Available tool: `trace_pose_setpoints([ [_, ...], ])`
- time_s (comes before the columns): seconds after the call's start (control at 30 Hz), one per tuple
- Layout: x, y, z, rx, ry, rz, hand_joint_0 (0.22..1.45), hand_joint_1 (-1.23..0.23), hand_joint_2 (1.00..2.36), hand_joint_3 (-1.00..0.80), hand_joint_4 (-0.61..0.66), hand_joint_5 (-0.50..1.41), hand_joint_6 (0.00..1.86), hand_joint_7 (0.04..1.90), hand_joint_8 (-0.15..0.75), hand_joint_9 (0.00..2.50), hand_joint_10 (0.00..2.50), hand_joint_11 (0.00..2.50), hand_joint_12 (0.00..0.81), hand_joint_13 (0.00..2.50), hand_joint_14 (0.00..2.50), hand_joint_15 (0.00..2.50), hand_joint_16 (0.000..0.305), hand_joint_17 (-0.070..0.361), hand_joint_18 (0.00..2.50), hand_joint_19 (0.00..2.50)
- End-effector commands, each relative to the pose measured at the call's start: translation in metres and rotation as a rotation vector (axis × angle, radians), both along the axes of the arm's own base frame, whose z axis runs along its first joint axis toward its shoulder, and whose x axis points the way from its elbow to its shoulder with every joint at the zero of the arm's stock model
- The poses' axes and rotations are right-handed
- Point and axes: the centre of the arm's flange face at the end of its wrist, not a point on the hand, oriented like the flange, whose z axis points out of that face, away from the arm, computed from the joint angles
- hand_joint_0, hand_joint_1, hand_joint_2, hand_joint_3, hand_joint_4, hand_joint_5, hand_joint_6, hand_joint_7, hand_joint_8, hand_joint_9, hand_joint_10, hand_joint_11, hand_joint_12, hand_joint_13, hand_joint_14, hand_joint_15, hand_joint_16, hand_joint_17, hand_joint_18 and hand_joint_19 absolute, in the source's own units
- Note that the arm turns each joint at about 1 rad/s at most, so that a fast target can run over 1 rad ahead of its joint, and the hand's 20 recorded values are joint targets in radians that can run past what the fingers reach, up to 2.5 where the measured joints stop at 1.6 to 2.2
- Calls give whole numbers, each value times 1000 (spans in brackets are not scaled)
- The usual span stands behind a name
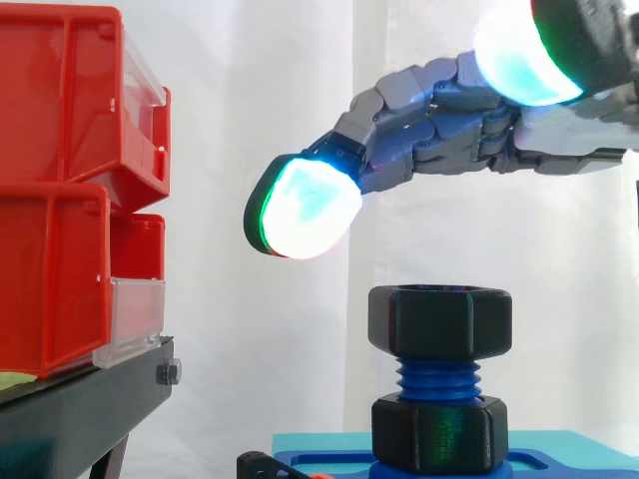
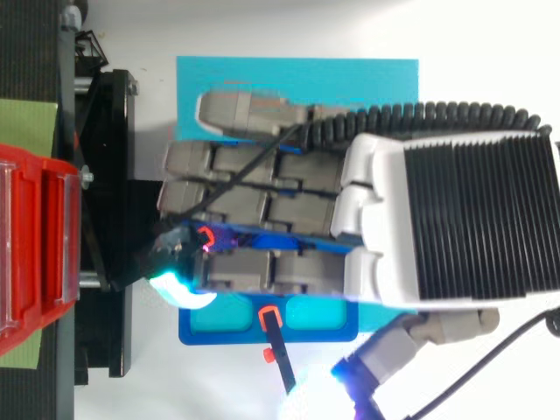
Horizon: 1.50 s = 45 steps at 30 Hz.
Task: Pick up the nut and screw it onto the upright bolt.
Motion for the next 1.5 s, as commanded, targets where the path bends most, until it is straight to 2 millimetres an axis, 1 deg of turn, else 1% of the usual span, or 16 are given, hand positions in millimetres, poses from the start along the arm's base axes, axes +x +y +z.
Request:
trace_pose_setpoints([
  [0.0,0,9,0,12,4,14,427,-98,1000,-500,170,-190,501,636,267,276,0,0,392,59,0,0,55,123,0,0],
  [0.13,1,9,-6,19,18,14,428,-99,1000,-500,176,-185,501,642,268,272,0,0,394,64,0,0,55,124,0,0],
  [0.17,3,10,-15,26,32,15,428,-99,1000,-500,176,-185,501,642,267,272,0,0,393,64,0,0,55,124,0,0],
  [0.2,3,10,-17,35,35,16,428,-100,1000,-500,175,-185,501,642,267,271,0,0,393,65,0,0,55,124,0,0],
  [0.33,4,8,-19,57,40,15,429,-101,1000,-500,176,-184,501,644,268,266,0,0,392,64,0,0,55,124,0,0],
  [0.57,4,1,-18,56,38,7,429,-101,1000,-500,177,-183,501,645,268,263,0,0,392,66,0,0,55,124,0,0],
  [0.8,3,-2,-21,52,45,3,430,-103,1000,-500,185,-180,502,649,270,275,0,0,389,81,0,0,53,120,0,0],
  [0.87,3,-5,-19,49,42,0,428,-88,1000,-500,183,-182,502,653,267,241,0,0,381,9,0,0,52,116,0,0],
  [0.97,3,-5,-21,43,44,0,429,-93,1000,-500,185,-180,502,655,261,215,0,0,370,0,0,0,50,113,0,0],
  [1.07,3,-6,-21,36,44,-1,430,-107,1000,-500,190,-175,501,649,255,221,0,0,342,0,0,0,45,102,0,0],
  [1.13,2,-9,-21,31,48,-6,434,-150,1000,-500,236,-148,502,694,269,307,0,0,285,84,0,0,35,78,0,0],
  [1.23,1,-13,-21,32,51,-11,441,-182,1000,-500,280,-124,503,773,270,340,0,0,257,116,0,0,30,68,34,0],
  [1.47,-1,-22,-24,30,69,-17,449,-202,1000,-500,302,-101,503,822,265,436,0,0,236,202,0,0,29,64,143,0],
])
